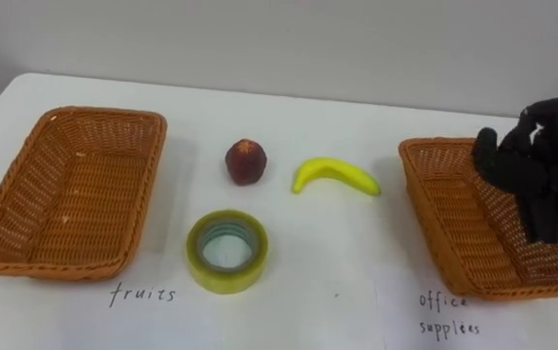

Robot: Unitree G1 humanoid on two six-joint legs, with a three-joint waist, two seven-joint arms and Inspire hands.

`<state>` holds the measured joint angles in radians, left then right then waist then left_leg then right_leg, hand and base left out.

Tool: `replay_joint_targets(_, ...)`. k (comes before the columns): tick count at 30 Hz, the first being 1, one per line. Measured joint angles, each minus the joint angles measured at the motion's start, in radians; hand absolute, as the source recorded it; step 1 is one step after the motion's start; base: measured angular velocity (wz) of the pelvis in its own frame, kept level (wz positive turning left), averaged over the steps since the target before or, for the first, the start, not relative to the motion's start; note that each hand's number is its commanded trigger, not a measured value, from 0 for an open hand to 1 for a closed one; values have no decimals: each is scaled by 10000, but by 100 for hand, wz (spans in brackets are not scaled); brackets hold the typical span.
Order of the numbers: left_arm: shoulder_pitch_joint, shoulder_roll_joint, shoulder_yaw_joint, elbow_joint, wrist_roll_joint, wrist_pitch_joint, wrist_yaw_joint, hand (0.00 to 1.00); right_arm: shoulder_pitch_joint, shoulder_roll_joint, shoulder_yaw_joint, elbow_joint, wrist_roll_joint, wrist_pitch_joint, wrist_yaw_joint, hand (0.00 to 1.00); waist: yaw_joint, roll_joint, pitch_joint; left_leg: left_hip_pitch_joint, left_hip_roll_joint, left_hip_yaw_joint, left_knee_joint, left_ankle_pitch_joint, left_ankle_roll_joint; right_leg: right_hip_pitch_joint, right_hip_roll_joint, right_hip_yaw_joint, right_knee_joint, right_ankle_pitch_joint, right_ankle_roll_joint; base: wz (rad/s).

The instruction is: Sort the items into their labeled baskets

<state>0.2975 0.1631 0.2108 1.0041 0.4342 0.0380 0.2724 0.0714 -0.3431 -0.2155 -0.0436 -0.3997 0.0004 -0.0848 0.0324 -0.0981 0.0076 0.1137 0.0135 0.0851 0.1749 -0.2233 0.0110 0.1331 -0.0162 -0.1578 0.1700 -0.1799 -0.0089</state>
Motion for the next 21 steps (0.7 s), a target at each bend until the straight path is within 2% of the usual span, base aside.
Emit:
replay_joint_targets(1, -3, -29, 0, 0, 1, 7, 0, 0, 21, 0, 5, 11, -47, 8, 16, 10, 1, 31, -6, -6, 0, 1, 0, 1, 0, -8, 1, 5, 0, 0, 0, 0)
replay_joint_targets(2, -17, -54, -15, -12, 3, 37, 0, 0, 48, 0, 6, 13, -76, 8, 15, 2, 1, 77, -12, -5, 0, 6, 3, 1, -1, -10, 3, 18, 0, 0, 0, 0)
replay_joint_targets(3, -23, -56, -78, -13, 1, 62, 1, 0, 58, 1, 58, 46, -92, 8, -3, 0, 1, 103, -15, -4, 1, 5, 8, 1, -1, -10, 5, 24, -3, 0, 0, 0)
replay_joint_targets(11, -213, -51, -197, -14, 2, 59, 0, 0, 185, 1, 762, 317, -442, 7, -1, 0, 34, 134, -40, 1, 7, 54, 65, 2, -1, -44, 9, 64, 4, 0, -1, 0)
replay_joint_targets(13, -214, -50, -197, -14, 2, 59, 0, 0, 188, 0, 769, 314, -439, 6, 0, 0, 38, 139, -53, 3, 6, 59, 62, 2, -1, -45, 9, 65, 4, 0, -1, 0)
replay_joint_targets(17, -206, -49, -191, -14, 3, 59, -2, 0, 188, 1, 772, 305, -926, 5, 1, 0, 50, 156, -147, 40, 14, 110, 56, 3, -1, -30, 17, 171, 4, 0, -1, -3)
replay_joint_targets(21, -214, -45, -197, -19, 2, 58, -7, 0, 188, 1, 774, 306, -1079, 5, 5, 0, 45, 144, -139, 50, 18, 164, 30, 2, 0, -35, 16, 174, 12, 1, 0, -3)
